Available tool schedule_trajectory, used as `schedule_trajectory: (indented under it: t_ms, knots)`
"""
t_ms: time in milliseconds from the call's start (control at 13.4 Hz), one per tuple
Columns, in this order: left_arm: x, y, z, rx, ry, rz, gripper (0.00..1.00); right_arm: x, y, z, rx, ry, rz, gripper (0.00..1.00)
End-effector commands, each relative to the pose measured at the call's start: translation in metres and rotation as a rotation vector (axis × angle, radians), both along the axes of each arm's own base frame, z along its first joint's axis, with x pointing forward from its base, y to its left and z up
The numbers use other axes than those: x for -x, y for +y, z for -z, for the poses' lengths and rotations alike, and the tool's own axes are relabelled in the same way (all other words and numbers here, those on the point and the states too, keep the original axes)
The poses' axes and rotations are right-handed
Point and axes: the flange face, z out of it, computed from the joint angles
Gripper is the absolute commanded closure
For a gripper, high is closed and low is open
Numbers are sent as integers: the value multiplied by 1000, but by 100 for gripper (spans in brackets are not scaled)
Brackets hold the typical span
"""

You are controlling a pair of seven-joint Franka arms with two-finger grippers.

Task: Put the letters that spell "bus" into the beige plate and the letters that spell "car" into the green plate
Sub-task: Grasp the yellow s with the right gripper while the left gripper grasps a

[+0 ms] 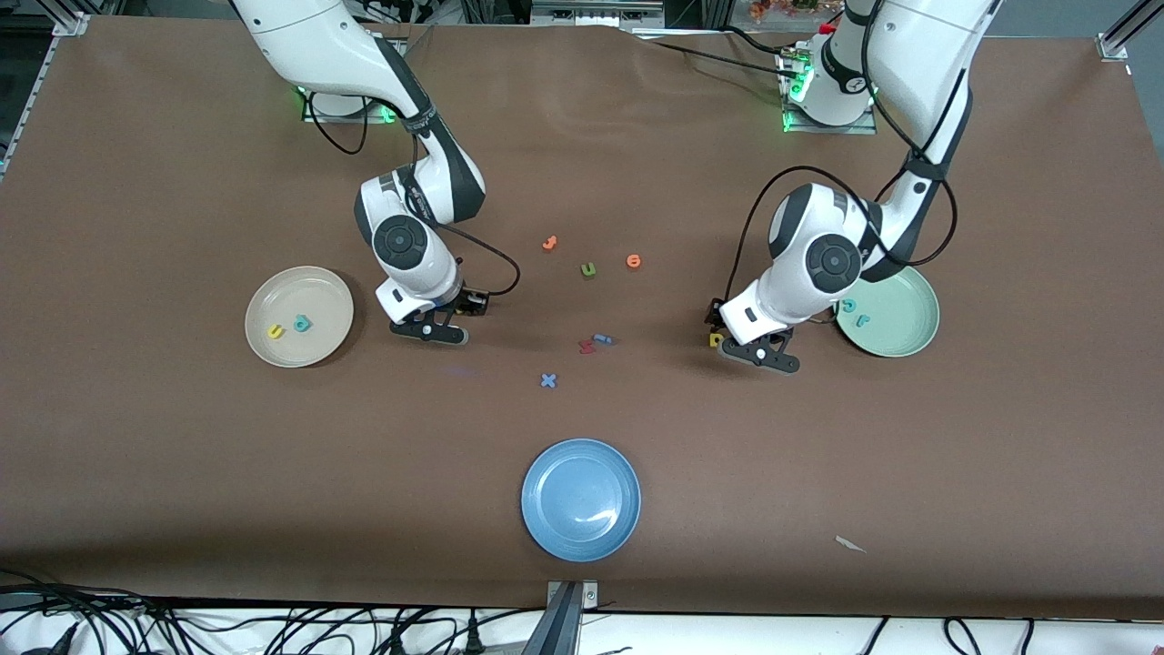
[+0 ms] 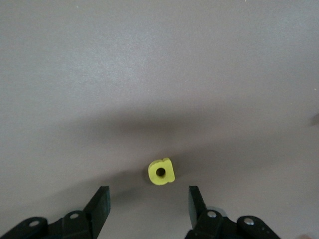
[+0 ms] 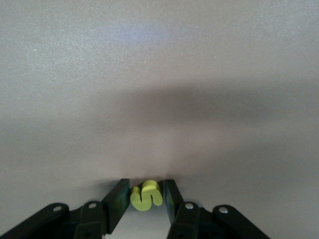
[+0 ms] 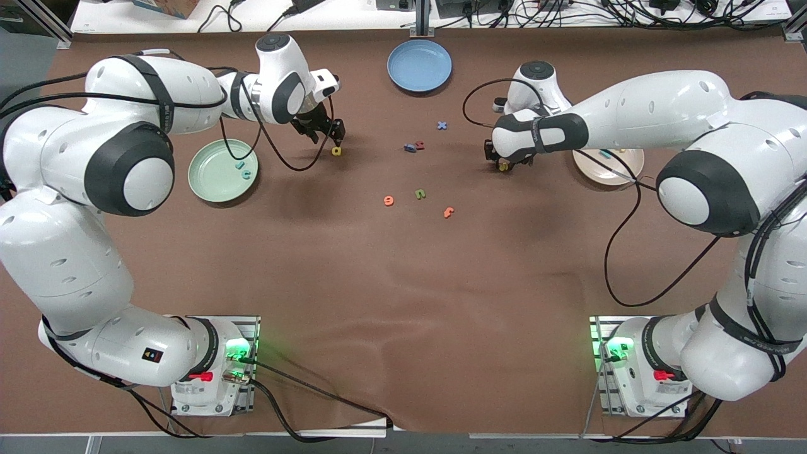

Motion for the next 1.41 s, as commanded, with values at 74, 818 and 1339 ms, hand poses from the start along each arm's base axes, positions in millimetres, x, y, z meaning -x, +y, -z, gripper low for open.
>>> schedule_trajectory:
  t_ms: [74, 818, 1339]
  knots:
    - [-2, -14, 23, 12, -18, -39, 29, 6, -2, 7, 3, 11, -14, 80]
    - [5, -23, 32, 0, -2, -46, 33, -54, -109, -91, 75, 148, -46, 81]
    - [5, -23, 37, -2, -1, -44, 78, -65, -248, -52, 93, 214, -113, 80]
